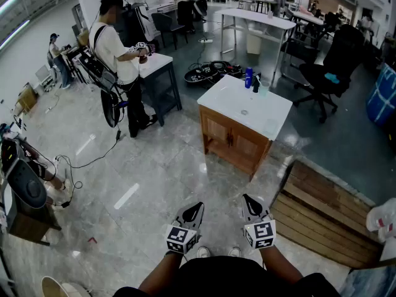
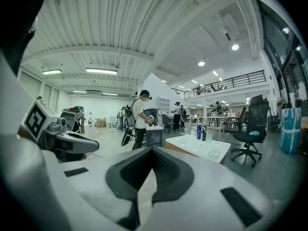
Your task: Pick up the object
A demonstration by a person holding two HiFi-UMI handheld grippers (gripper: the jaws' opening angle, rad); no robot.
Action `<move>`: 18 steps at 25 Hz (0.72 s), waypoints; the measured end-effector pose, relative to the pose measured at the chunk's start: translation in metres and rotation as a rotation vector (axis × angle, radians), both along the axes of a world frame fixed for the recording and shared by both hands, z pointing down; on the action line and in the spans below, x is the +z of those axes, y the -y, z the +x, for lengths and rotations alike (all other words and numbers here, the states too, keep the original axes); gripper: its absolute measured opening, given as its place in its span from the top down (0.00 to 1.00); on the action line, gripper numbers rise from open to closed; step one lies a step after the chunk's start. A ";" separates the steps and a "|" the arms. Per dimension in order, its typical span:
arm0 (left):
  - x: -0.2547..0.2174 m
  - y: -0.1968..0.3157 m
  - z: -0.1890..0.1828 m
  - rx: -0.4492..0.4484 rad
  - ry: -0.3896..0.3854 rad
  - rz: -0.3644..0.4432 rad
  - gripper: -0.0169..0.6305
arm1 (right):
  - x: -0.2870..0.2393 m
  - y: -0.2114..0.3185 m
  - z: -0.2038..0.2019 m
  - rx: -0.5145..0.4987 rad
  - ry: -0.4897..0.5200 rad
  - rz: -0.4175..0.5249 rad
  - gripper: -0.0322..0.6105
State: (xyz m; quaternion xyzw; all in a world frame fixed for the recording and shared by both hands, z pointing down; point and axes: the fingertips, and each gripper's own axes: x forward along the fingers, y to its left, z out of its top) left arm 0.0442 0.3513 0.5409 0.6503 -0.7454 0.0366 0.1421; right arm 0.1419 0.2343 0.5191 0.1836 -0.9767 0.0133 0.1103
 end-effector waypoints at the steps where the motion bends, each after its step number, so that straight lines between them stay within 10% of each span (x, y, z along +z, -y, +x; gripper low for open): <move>1: -0.001 0.001 0.000 0.001 -0.001 0.001 0.95 | -0.001 0.000 0.000 0.002 0.002 0.002 0.92; 18: 0.005 0.010 -0.012 0.089 -0.008 0.010 0.95 | -0.001 0.000 -0.007 0.069 0.052 -0.029 0.92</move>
